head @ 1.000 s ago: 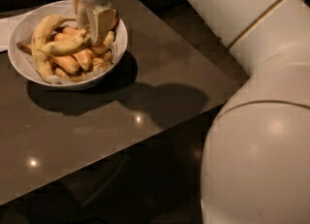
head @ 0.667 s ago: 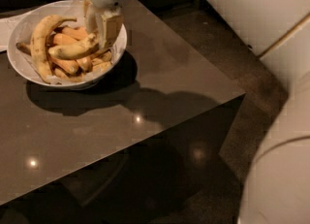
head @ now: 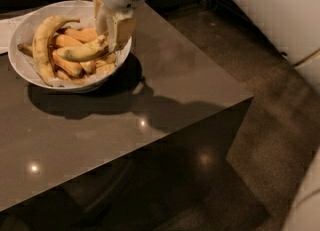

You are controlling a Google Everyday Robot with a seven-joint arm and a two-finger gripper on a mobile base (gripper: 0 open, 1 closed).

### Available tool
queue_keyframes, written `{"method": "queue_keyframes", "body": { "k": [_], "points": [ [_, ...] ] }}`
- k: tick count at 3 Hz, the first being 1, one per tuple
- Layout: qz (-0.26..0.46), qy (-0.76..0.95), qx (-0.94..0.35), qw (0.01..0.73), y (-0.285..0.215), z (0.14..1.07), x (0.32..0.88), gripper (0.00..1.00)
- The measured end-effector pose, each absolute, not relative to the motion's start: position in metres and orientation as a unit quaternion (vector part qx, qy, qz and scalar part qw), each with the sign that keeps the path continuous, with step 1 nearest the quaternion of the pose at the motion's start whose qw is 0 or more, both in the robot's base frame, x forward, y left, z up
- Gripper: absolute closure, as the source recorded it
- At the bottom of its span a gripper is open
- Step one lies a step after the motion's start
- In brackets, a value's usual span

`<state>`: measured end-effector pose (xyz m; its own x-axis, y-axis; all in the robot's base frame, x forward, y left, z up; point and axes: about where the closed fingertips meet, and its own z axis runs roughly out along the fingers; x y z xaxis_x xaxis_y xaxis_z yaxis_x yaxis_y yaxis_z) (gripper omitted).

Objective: Pick banana from white bowl

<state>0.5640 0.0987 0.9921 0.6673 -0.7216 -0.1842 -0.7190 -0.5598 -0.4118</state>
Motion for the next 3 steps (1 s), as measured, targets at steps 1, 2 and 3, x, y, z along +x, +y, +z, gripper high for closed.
{"method": "queue_keyframes", "body": {
  "k": [1, 2, 3],
  "points": [
    [-0.014, 0.444, -0.862, 0.244, 0.069, 1.006, 0.541, 1.00],
    [-0.025, 0.476, -0.841, 0.256, 0.039, 1.018, 0.519, 1.00],
    [-0.027, 0.479, -0.839, 0.256, 0.035, 1.019, 0.516, 1.00]
  ]
}}
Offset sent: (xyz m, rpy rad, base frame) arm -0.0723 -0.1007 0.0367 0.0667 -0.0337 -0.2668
